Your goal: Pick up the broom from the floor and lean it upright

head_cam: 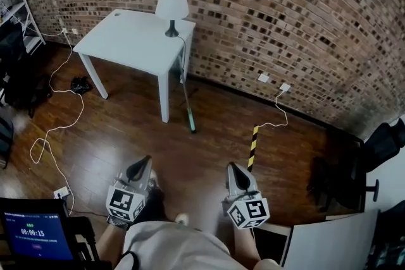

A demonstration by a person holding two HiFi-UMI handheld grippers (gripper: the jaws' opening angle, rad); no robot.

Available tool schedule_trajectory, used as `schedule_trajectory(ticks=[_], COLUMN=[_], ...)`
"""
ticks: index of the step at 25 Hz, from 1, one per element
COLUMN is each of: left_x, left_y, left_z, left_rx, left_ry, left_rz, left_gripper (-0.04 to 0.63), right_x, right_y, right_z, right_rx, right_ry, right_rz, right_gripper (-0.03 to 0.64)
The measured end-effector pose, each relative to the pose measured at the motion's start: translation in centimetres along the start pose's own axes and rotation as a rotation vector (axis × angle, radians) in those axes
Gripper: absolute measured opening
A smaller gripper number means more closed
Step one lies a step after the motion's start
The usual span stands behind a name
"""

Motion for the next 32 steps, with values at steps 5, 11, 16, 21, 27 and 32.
schedule_trajectory(ticks=[5,11,16,21,27,32], left_x=[-1.4,-2.0,-2.0,-0.9,-0.3,0.0], left_y=[-0.2,0.0,0.7,1.0,0.3,0.3], left_z=[-4.2,-7.2,-7.4,-8.0,-8.4,-8.1], left_rx=[-0.006,-0.060,-0.050,-0.051,-0.031,-0.019], left_ry=[0.024,-0.013,-0.079,-0.087,-0.083,-0.090], left_rz=[-0.085,0.003,0.048,0.029,0.016,0.023], left_gripper=[0.000,0.002,0.001,0.000,0.000,0.000], right_x=[2.3,5.5,7.4,8.6,9.9,10.2], right_y=[0.6,0.3,0.2,0.8,0.3,1.2], right_z=[-3.5,-3.9,-3.5,-3.5,-3.0,-2.5], right_rx=[-0.018,0.005,0.010,0.002,0.022,0.020], right_ry=[0.057,0.032,0.013,-0.028,-0.006,-0.003], right_rz=[-0.051,-0.030,-0.019,-0.003,-0.045,-0.057], right_gripper=[0.011,0.013,0.012,0.012,0.011,0.011])
Point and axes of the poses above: the fingertips, and each gripper's own axes: z forward along the fingers, x to its left, y out of its top, the point moved 3 cm from there along -z, backward along the fingers, and after that the axes turned 11 degrees about -z, right-handed, at the moved point
